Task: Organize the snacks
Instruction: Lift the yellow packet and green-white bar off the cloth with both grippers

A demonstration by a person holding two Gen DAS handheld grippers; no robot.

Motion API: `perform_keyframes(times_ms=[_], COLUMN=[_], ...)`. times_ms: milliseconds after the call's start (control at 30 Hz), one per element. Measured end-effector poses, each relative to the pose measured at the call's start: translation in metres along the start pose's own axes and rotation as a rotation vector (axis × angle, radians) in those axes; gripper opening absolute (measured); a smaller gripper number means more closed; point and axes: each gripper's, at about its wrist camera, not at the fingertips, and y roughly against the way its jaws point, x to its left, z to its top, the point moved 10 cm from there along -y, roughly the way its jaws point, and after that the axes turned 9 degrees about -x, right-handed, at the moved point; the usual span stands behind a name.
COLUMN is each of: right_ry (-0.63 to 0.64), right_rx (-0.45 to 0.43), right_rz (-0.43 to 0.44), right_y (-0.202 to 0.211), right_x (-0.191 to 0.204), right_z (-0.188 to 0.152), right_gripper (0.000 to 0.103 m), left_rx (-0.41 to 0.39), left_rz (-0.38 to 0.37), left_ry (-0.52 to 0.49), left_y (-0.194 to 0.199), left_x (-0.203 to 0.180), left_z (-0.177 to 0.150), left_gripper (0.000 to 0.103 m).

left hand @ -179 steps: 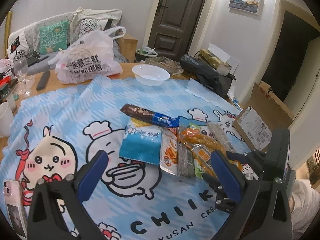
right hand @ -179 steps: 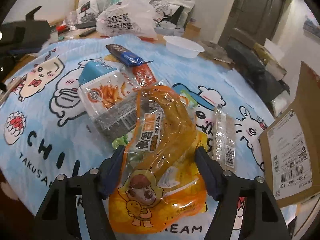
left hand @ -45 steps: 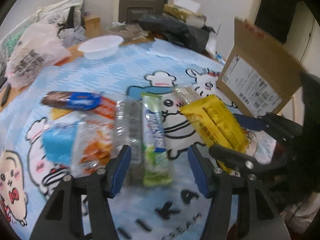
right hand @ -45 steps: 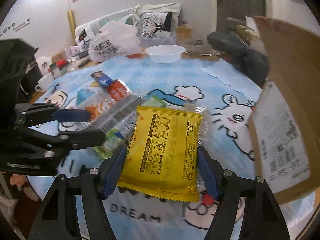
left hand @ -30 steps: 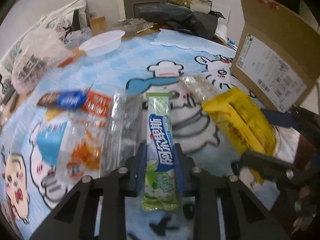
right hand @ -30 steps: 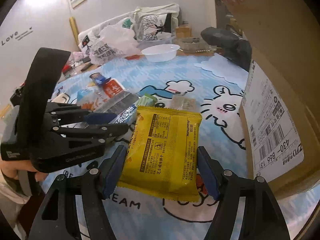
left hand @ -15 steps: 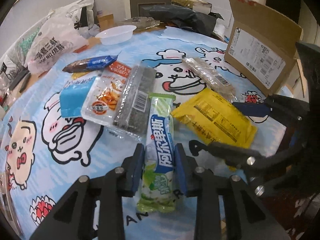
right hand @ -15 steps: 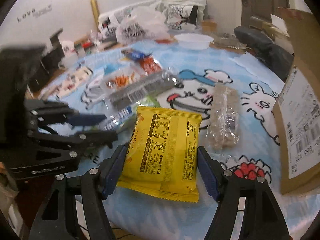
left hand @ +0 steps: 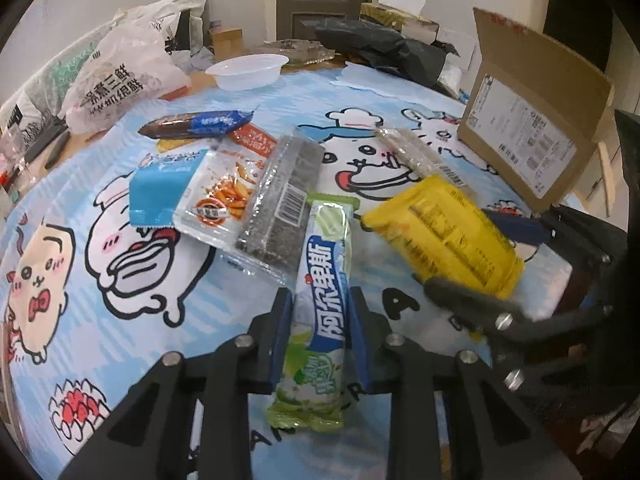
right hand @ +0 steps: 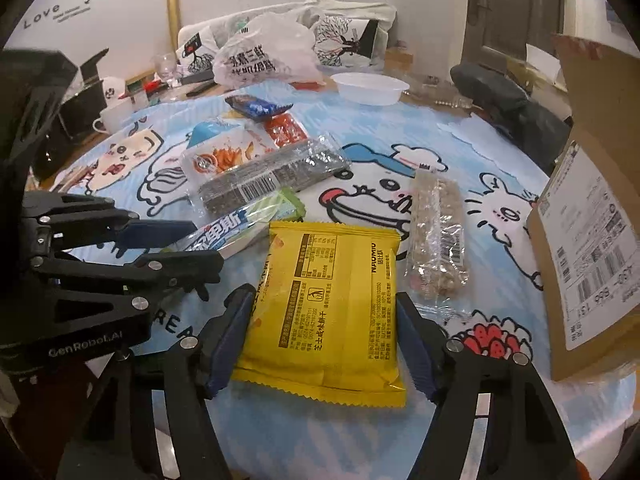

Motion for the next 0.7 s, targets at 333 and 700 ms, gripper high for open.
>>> perform_keyframes(times_ms=[333,700], right_ry=[-0.036,-0.051], right_rx=[-0.139,-0.076], right_rz=[0.106,0.132], right_y=[0.054,0.048], right_x=[-0.012,-0.015], right_z=[0.058,0.033], right_gripper=[0.066,0.067], left_rx=[-0.071,0.007], left_rz=[0.025,0.039], left_ry=[-0.046,-0.027], left_y=[0.036,0.001], left_x=[-0.002,0.001], left_z=[0.033,-0.008], left_gripper=[0.024,0.03])
